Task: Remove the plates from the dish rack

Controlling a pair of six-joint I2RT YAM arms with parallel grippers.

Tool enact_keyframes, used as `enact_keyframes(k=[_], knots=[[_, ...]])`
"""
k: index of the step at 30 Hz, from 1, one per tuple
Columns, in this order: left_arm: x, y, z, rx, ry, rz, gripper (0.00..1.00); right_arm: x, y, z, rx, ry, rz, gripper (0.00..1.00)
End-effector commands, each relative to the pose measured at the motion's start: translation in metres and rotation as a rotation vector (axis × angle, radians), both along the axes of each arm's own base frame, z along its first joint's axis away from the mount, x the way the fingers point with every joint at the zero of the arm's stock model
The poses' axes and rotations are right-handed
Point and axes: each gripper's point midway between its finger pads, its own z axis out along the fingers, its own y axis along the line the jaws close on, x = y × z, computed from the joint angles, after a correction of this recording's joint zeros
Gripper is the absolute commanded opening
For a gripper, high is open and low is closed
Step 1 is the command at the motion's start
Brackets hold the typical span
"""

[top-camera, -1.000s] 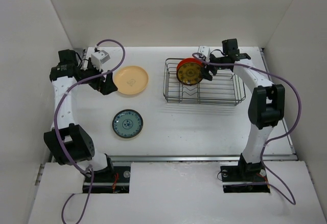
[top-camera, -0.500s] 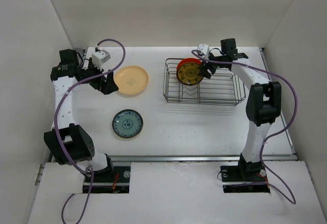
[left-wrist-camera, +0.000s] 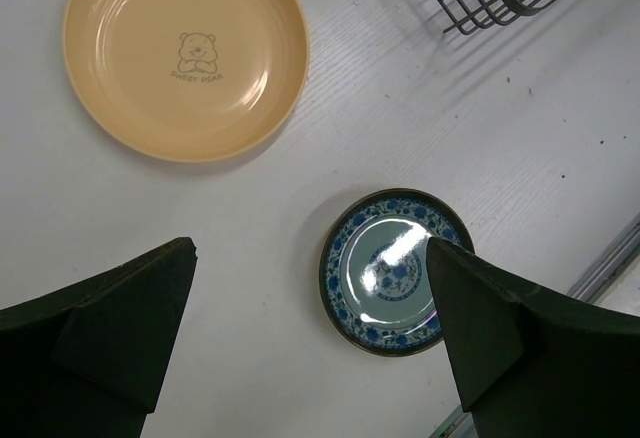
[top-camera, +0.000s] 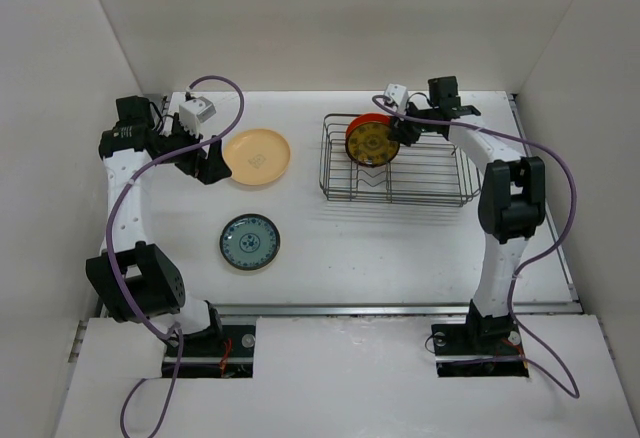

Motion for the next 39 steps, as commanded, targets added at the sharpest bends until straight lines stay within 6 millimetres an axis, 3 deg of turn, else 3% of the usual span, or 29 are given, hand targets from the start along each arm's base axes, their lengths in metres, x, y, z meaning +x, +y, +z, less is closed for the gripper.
enact_keyframes(k=[1, 10, 15, 21, 29, 31, 32, 36, 39], knots=[[0.003, -0.002, 0.018, 0.000, -0.053, -0.001, 1.00, 0.019, 0.012, 0.033, 0.030, -0.112, 0.006, 0.37], [-0.002, -0.002, 0.021, 0.012, -0.070, 0.004, 1.00, 0.021, 0.008, 0.040, 0.026, -0.142, -0.028, 0.20], [-0.006, -0.003, 0.023, 0.014, -0.078, 0.004, 1.00, 0.019, 0.006, 0.056, 0.027, -0.181, -0.035, 0.13], [-0.010, -0.003, 0.025, 0.016, -0.088, 0.004, 1.00, 0.014, 0.006, 0.069, 0.036, -0.196, -0.041, 0.10], [-0.021, -0.006, 0.032, 0.027, -0.116, -0.001, 1.00, 0.011, 0.001, 0.116, 0.071, -0.274, -0.065, 0.07], [-0.023, -0.008, 0.036, 0.019, -0.127, -0.008, 1.00, 0.007, 0.002, 0.139, 0.091, -0.318, -0.060, 0.06], [-0.025, -0.010, 0.036, 0.008, -0.118, -0.014, 1.00, 0.007, 0.002, 0.140, 0.091, -0.318, -0.060, 0.06], [-0.025, -0.018, 0.049, -0.018, -0.177, -0.058, 1.00, -0.004, 0.003, 0.180, 0.145, -0.370, -0.074, 0.03], [-0.021, -0.037, 0.067, -0.072, -0.252, -0.121, 1.00, -0.014, 0.010, 0.198, 0.194, -0.368, -0.077, 0.02]])
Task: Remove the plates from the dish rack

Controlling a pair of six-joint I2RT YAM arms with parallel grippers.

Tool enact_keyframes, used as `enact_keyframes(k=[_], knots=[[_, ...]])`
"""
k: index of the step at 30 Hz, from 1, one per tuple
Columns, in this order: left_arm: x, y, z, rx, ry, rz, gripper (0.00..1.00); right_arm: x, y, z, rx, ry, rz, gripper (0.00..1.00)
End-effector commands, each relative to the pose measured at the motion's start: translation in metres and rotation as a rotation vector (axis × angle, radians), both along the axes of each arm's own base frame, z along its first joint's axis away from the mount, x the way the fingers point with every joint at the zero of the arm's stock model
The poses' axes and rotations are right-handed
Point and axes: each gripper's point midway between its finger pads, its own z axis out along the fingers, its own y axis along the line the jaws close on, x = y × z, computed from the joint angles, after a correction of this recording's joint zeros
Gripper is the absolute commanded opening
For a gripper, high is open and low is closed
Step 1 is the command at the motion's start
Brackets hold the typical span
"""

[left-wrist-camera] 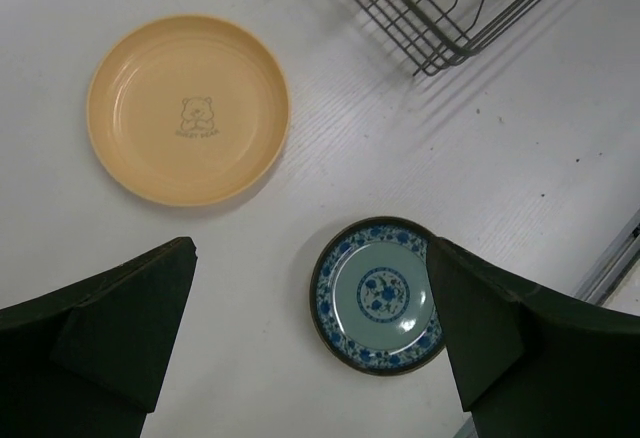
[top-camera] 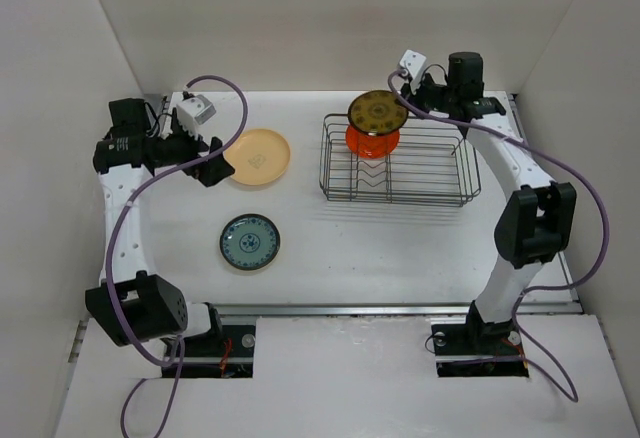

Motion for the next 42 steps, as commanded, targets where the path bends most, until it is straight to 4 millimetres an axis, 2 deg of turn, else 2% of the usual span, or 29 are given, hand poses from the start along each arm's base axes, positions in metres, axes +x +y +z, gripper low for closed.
enact_keyframes(k=[1, 2, 3, 4, 6, 7, 8, 10, 11, 14, 16, 18, 23, 24, 27, 28, 29, 31, 32, 35, 37, 38, 39, 42], knots=[[-0.002, -0.029, 0.030, -0.083, -0.126, -0.101, 1.00, -0.017, 0.015, 0.085, 0.112, -0.156, 0.034, 0.01], [-0.005, -0.041, 0.038, -0.133, -0.129, -0.123, 1.00, -0.023, 0.021, 0.091, 0.137, -0.145, 0.044, 0.00], [-0.004, -0.048, 0.044, -0.157, -0.144, -0.141, 1.00, -0.032, 0.032, 0.090, 0.150, -0.127, 0.063, 0.00], [0.002, -0.054, 0.051, -0.178, -0.180, -0.162, 1.00, -0.042, 0.039, 0.098, 0.167, -0.134, 0.082, 0.00], [-0.002, -0.075, 0.057, -0.268, -0.147, -0.216, 1.00, -0.057, 0.056, 0.102, 0.211, -0.099, 0.111, 0.00], [0.005, -0.080, 0.064, -0.289, -0.175, -0.238, 1.00, -0.068, 0.071, 0.102, 0.223, -0.084, 0.140, 0.00], [0.006, -0.090, 0.064, -0.315, -0.160, -0.268, 1.00, -0.079, 0.078, 0.105, 0.247, -0.061, 0.158, 0.00], [0.007, -0.102, 0.067, -0.347, -0.148, -0.301, 0.99, -0.090, 0.094, 0.105, 0.273, -0.039, 0.185, 0.00], [0.011, -0.107, 0.062, -0.357, -0.126, -0.310, 0.97, -0.102, 0.106, 0.109, 0.286, -0.036, 0.214, 0.00], [0.011, -0.126, 0.069, -0.354, -0.134, -0.364, 0.93, -0.121, 0.127, 0.117, 0.319, -0.023, 0.259, 0.00], [0.012, -0.138, 0.071, -0.341, -0.138, -0.383, 0.91, -0.127, 0.134, 0.113, 0.322, -0.003, 0.274, 0.00], [0.017, -0.145, 0.066, -0.325, -0.134, -0.386, 0.90, -0.132, 0.138, 0.119, 0.328, -0.018, 0.289, 0.00], [0.020, -0.155, 0.058, -0.286, -0.144, -0.389, 0.72, -0.143, 0.150, 0.119, 0.346, 0.015, 0.311, 0.00], [0.020, -0.157, 0.057, -0.279, -0.144, -0.387, 0.59, -0.145, 0.154, 0.121, 0.349, 0.008, 0.321, 0.00], [0.023, -0.156, 0.056, -0.263, -0.153, -0.373, 0.39, -0.150, 0.158, 0.121, 0.355, 0.020, 0.337, 0.00], [0.022, -0.155, 0.054, -0.264, -0.144, -0.371, 0.28, -0.150, 0.158, 0.121, 0.355, 0.020, 0.337, 0.00], [0.024, -0.154, 0.050, -0.253, -0.137, -0.354, 0.20, -0.155, 0.162, 0.121, 0.362, 0.033, 0.352, 0.00], [0.026, -0.155, 0.046, -0.247, -0.131, -0.343, 0.17, -0.157, 0.164, 0.123, 0.370, 0.035, 0.364, 0.00], [0.028, -0.155, 0.046, -0.245, -0.135, -0.330, 0.10, -0.160, 0.165, 0.127, 0.381, 0.040, 0.377, 0.00], [0.036, -0.150, 0.045, -0.227, -0.144, -0.273, 0.01, -0.168, 0.170, 0.127, 0.392, 0.064, 0.405, 0.00], [0.040, -0.147, 0.041, -0.216, -0.139, -0.239, 0.00, -0.173, 0.174, 0.127, 0.398, 0.080, 0.423, 0.00], [0.041, -0.147, 0.042, -0.221, -0.142, -0.236, 0.00, -0.173, 0.174, 0.129, 0.401, 0.071, 0.425, 0.02], [0.044, -0.146, 0.039, -0.213, -0.146, -0.224, 0.00, -0.174, 0.174, 0.129, 0.408, 0.084, 0.422, 0.28], [0.047, -0.145, 0.038, -0.226, -0.133, -0.198, 0.00, -0.178, 0.175, 0.125, 0.415, 0.114, 0.436, 0.63]])
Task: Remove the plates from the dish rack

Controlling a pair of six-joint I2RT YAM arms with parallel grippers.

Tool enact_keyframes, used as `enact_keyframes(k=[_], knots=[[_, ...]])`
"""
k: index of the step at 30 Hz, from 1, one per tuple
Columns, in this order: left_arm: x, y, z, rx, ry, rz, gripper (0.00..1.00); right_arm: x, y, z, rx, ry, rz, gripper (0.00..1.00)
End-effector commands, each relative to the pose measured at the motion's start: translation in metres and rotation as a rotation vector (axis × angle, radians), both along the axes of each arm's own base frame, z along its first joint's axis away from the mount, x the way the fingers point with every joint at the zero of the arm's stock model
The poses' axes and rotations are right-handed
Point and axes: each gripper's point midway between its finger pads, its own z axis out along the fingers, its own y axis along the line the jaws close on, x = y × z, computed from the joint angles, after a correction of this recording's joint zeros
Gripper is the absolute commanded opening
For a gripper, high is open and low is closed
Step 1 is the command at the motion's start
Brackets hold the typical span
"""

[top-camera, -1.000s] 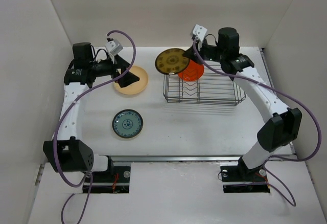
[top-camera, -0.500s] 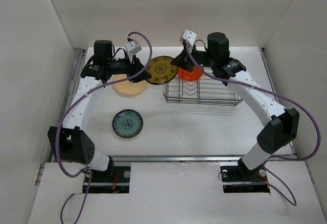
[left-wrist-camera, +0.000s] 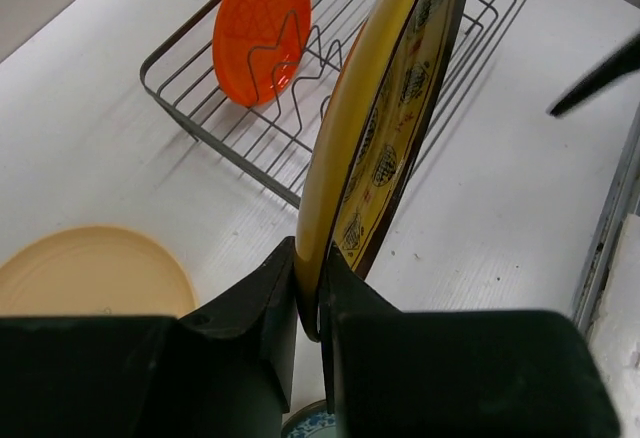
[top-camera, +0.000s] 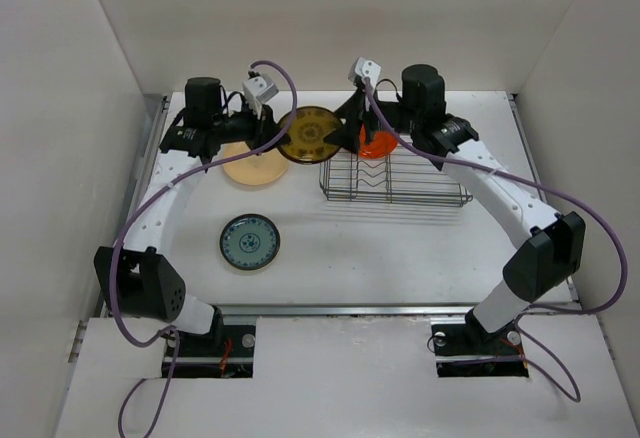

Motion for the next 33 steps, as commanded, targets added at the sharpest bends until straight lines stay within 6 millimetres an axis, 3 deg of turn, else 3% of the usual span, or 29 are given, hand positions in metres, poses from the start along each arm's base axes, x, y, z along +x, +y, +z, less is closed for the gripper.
enact_keyframes(k=[1, 3, 6, 9, 10, 13, 14, 15, 19, 20, 33], knots=[[0.006, 0.006, 0.013, -0.028, -0.034, 0.057, 0.00, -0.026, 0.011, 0.039, 0.082, -0.077, 0.098, 0.86], [0.006, 0.013, 0.009, -0.039, -0.011, 0.069, 0.00, -0.019, 0.006, 0.039, 0.075, -0.082, 0.038, 0.99], [0.004, 0.041, -0.005, -0.044, 0.039, 0.114, 0.00, 0.003, -0.005, 0.039, 0.058, -0.110, -0.102, 0.99], [-0.006, 0.075, -0.018, -0.048, 0.110, 0.145, 0.00, 0.029, -0.029, 0.037, 0.036, -0.121, -0.270, 0.99], [-0.016, 0.084, -0.040, -0.001, 0.174, 0.131, 0.00, 0.037, -0.037, 0.037, 0.027, -0.133, -0.304, 0.99], [-0.030, 0.109, -0.059, 0.085, 0.228, 0.100, 0.00, 0.050, -0.052, 0.028, 0.000, -0.130, -0.380, 0.99], [-0.051, 0.112, -0.077, 0.095, 0.360, 0.064, 0.00, 0.057, -0.063, 0.028, -0.007, -0.139, -0.403, 0.99], [-0.054, 0.126, -0.087, 0.149, 0.325, 0.027, 0.00, 0.057, -0.063, 0.023, -0.012, -0.132, -0.403, 0.99], [-0.082, 0.151, -0.134, 0.266, 0.432, 0.025, 0.00, 0.065, -0.079, 0.012, -0.032, -0.139, -0.434, 0.99], [-0.090, 0.151, -0.145, 0.281, 0.457, 0.012, 0.00, 0.066, -0.079, 0.010, -0.037, -0.146, -0.433, 0.99], [-0.124, 0.160, -0.195, 0.365, 0.568, -0.076, 0.00, 0.069, -0.087, -0.003, -0.064, -0.140, -0.437, 0.99]])
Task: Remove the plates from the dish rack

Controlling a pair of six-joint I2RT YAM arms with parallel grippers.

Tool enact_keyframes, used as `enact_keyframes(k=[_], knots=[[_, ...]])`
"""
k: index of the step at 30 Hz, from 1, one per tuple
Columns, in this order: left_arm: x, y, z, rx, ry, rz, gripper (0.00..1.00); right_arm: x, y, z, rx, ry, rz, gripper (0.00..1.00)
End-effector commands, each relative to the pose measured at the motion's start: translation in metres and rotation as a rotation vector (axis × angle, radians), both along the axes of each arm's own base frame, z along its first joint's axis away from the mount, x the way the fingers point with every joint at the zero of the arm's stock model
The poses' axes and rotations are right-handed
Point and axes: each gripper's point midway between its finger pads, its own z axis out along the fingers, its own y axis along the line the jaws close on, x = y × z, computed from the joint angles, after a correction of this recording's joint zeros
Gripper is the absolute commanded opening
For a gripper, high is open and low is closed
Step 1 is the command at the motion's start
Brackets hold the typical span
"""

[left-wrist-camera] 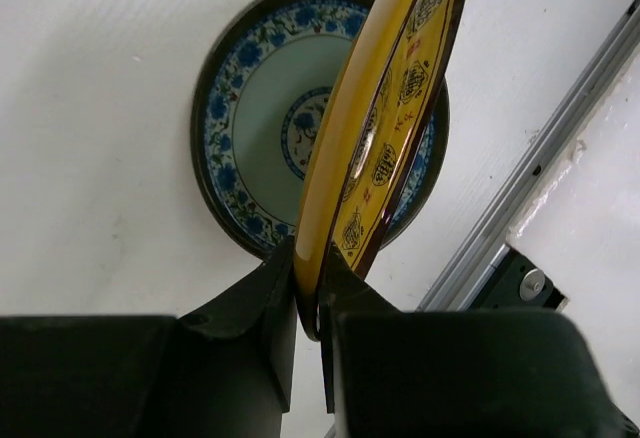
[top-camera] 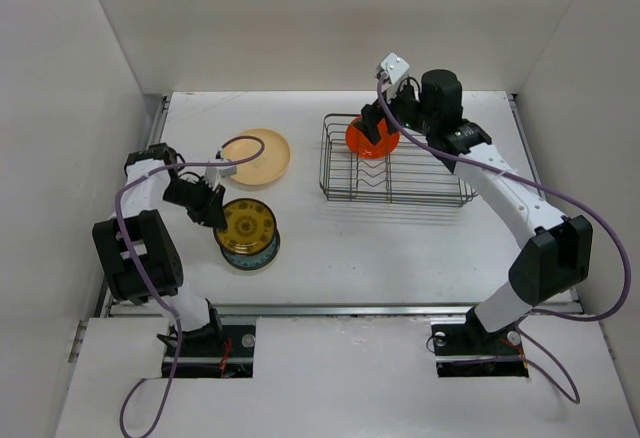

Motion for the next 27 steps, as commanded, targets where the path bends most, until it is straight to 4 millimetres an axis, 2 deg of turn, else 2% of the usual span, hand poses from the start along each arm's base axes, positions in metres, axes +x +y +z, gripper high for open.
enact_keyframes(k=[1, 9, 12, 15, 16, 20, 27], knots=[[-0.016, -0.003, -0.010, -0.018, 0.051, -0.048, 0.00, -0.002, -0.005, 0.026, 0.026, -0.087, -0.007, 0.99], [-0.023, -0.004, -0.024, -0.037, 0.117, -0.055, 0.00, 0.001, -0.009, 0.028, 0.029, -0.096, -0.016, 0.99], [-0.021, -0.002, -0.027, -0.031, 0.129, -0.056, 0.06, 0.000, -0.008, 0.029, 0.025, -0.101, -0.006, 0.99], [-0.019, -0.002, -0.030, -0.034, 0.139, -0.056, 0.16, 0.000, -0.008, 0.029, 0.025, -0.101, -0.006, 0.99], [-0.020, -0.001, -0.032, -0.028, 0.150, -0.058, 0.26, 0.003, -0.012, 0.029, 0.024, -0.101, -0.015, 0.99], [-0.015, 0.001, -0.031, -0.025, 0.140, -0.058, 0.43, 0.002, -0.011, 0.029, 0.026, -0.101, -0.006, 0.99], [-0.007, 0.002, -0.029, -0.022, 0.141, -0.043, 0.61, 0.003, -0.015, 0.024, 0.022, -0.092, -0.015, 0.99]])
